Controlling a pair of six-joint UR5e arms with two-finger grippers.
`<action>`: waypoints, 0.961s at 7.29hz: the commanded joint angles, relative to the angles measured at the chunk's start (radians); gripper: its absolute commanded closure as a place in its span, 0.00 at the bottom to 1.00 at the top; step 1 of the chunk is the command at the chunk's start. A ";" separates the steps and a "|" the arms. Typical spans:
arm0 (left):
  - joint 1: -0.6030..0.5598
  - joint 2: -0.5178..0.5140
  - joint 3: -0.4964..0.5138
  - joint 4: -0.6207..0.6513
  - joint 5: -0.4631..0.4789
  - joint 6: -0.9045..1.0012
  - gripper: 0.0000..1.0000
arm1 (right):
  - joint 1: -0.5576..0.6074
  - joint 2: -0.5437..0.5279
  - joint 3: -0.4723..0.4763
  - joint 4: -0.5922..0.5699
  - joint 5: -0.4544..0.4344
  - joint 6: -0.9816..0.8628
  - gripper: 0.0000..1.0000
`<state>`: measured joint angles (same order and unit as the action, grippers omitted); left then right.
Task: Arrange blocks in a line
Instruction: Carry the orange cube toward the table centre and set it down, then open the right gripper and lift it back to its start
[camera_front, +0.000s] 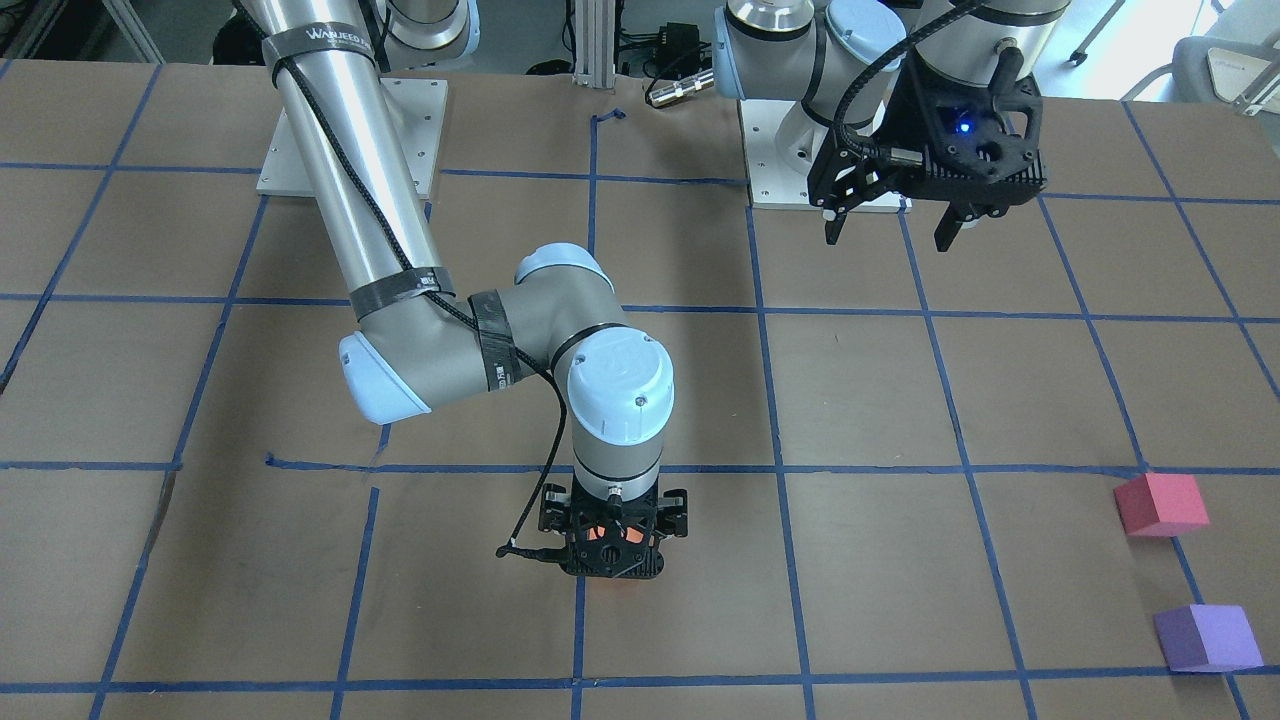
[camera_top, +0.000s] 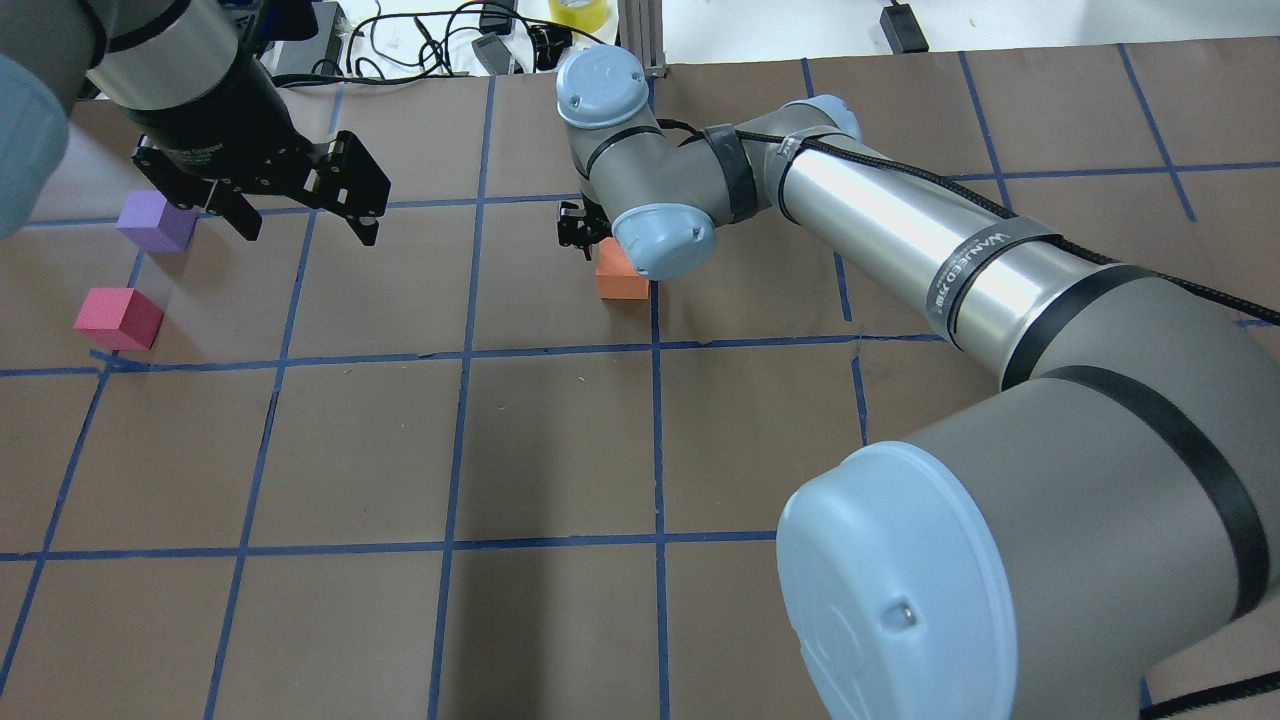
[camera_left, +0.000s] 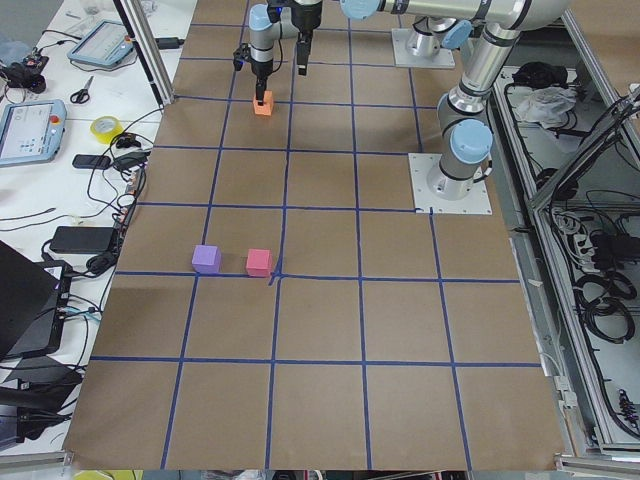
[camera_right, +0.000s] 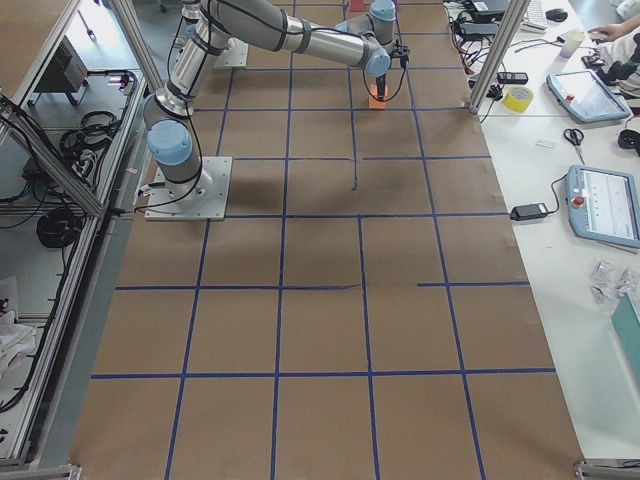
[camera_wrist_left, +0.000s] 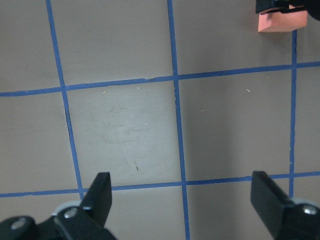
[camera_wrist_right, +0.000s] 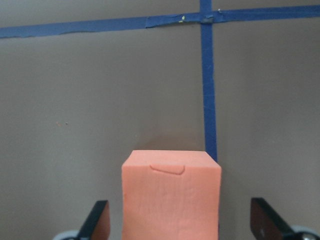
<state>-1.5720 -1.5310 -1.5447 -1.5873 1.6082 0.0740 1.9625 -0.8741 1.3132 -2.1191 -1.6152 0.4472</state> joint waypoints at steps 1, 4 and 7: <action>0.001 0.000 -0.002 -0.002 -0.011 0.000 0.00 | -0.031 -0.154 0.018 0.161 -0.002 -0.005 0.00; 0.000 0.002 -0.003 0.003 -0.008 -0.006 0.00 | -0.184 -0.397 0.079 0.416 -0.002 -0.127 0.00; 0.000 0.005 -0.003 -0.003 -0.008 -0.005 0.00 | -0.328 -0.522 0.140 0.490 -0.017 -0.325 0.00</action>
<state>-1.5722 -1.5266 -1.5478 -1.5899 1.6012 0.0689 1.6922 -1.3497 1.4394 -1.6737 -1.6220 0.1995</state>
